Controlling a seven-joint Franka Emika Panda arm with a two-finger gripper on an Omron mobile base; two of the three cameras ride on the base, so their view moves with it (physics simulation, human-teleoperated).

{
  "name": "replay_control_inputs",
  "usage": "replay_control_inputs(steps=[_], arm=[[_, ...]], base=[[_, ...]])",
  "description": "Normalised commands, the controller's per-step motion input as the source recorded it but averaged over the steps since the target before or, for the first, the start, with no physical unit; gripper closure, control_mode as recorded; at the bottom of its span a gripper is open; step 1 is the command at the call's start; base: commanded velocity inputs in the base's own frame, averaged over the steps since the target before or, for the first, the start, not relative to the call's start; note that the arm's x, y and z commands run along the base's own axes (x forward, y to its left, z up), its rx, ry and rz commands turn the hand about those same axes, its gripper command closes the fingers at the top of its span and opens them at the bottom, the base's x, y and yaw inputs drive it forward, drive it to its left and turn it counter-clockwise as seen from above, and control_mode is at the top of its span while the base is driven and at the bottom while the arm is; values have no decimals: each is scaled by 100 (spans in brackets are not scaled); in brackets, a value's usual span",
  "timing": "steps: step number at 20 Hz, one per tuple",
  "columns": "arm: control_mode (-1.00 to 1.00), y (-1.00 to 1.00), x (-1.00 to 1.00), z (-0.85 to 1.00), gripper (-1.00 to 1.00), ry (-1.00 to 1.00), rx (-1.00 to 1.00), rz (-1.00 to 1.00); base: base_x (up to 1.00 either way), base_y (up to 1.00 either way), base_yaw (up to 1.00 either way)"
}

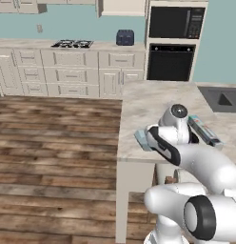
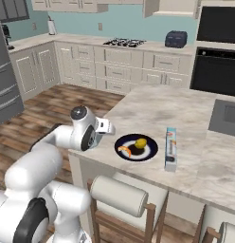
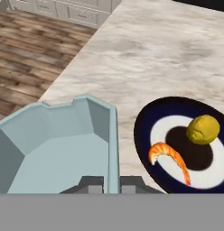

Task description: Retrieve the tupperware and aluminum foil from the cabinet and place them on the dining counter near the plate with lemon and shrimp to prepare for storing leftovers.

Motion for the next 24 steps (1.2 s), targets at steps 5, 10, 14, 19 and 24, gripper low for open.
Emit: replay_control_inputs(steps=[5, 10, 14, 19, 24], arm=[[-100, -16, 17, -23, 100, -4, 0, 0], [-100, -4, 18, -28, 100, -2, 0, 0], [-100, 0, 25, -21, 100, 0, 0, -1], [-100, -2, 41, -11, 100, 0, 0, -1], [-100, 0, 37, -29, 100, 0, 0, 0]], base=[[0, 0, 0], [0, 0, 0], [0, 0, 0], [0, 0, 0], [0, 0, 0]])
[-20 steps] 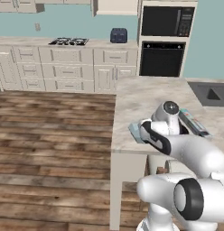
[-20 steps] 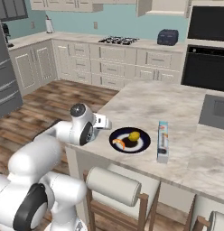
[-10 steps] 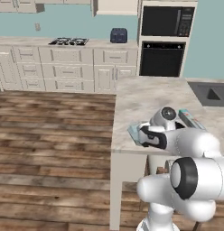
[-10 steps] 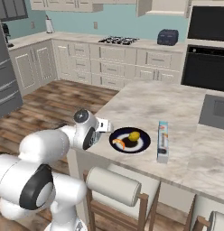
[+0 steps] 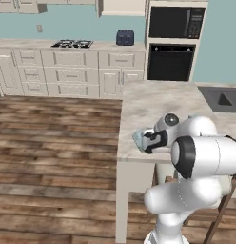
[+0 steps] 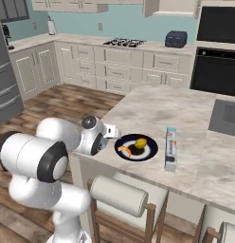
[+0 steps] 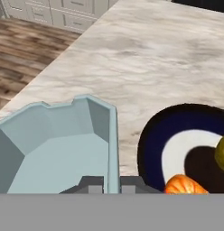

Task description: Retrieve the tupperware and aluminum foil from the cabinet and place them on the dining counter near the plate with lemon and shrimp to prepare for storing leftovers.

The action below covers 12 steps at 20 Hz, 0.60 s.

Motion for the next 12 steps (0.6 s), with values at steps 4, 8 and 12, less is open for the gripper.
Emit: replay_control_inputs(steps=[4, 8, 12], arm=[[-100, -4, 46, -44, 100, 0, 0, 0], [-100, -9, 61, -34, 100, 0, 0, 0], [-100, -14, 72, -25, 100, 0, 1, 0]], base=[[0, 0, 0], [0, 0, 0], [0, 0, 0]])
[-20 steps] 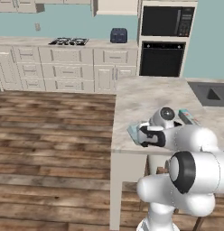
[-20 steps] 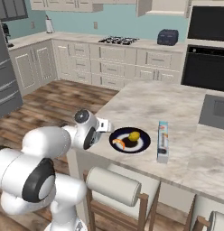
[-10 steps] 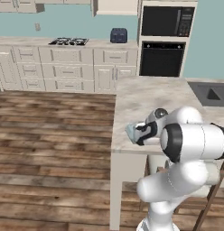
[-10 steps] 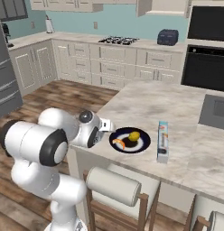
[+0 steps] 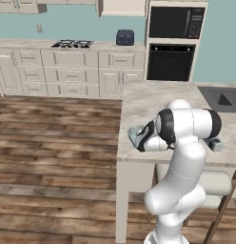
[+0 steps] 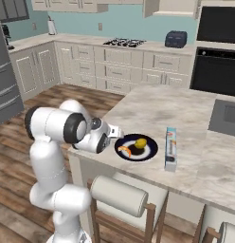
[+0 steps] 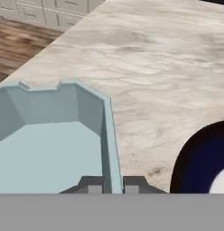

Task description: Retrieve the tupperware and aluminum foil from the cabinet and place them on the dining counter near the plate with lemon and shrimp to prepare for storing leftovers.

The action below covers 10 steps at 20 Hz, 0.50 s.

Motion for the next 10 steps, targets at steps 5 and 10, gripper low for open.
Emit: replay_control_inputs(steps=[5, 10], arm=[[-100, -21, 54, -18, -100, 0, 0, -1], [-100, -58, 0, 27, -100, 0, 1, -2]], base=[[0, 0, 0], [0, 0, 0]])
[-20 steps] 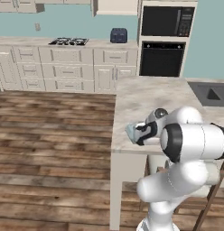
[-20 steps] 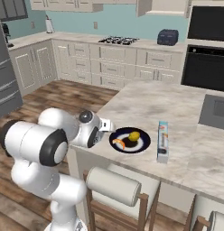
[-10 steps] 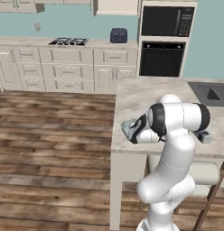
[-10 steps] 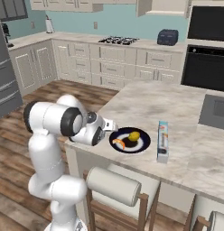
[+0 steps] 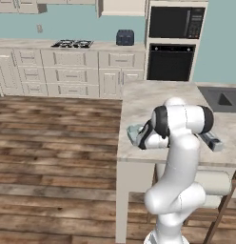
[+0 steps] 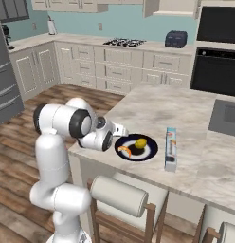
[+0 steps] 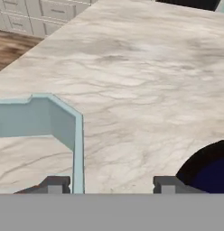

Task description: Retrieve the tupperware and aluminum foil from the cabinet and place them on the dining counter near the plate with lemon and shrimp to prepare for storing leftovers.

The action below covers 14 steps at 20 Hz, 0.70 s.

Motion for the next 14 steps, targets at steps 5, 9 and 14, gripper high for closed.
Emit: replay_control_inputs(steps=[5, 9, 14], arm=[[-100, -36, -23, 88, -100, -1, 1, 1], [-100, -13, -72, 100, -100, -3, 0, 8], [-100, -21, -99, 100, -100, 0, 0, 4]], base=[[0, 0, 0], [0, 0, 0], [0, 0, 0]])
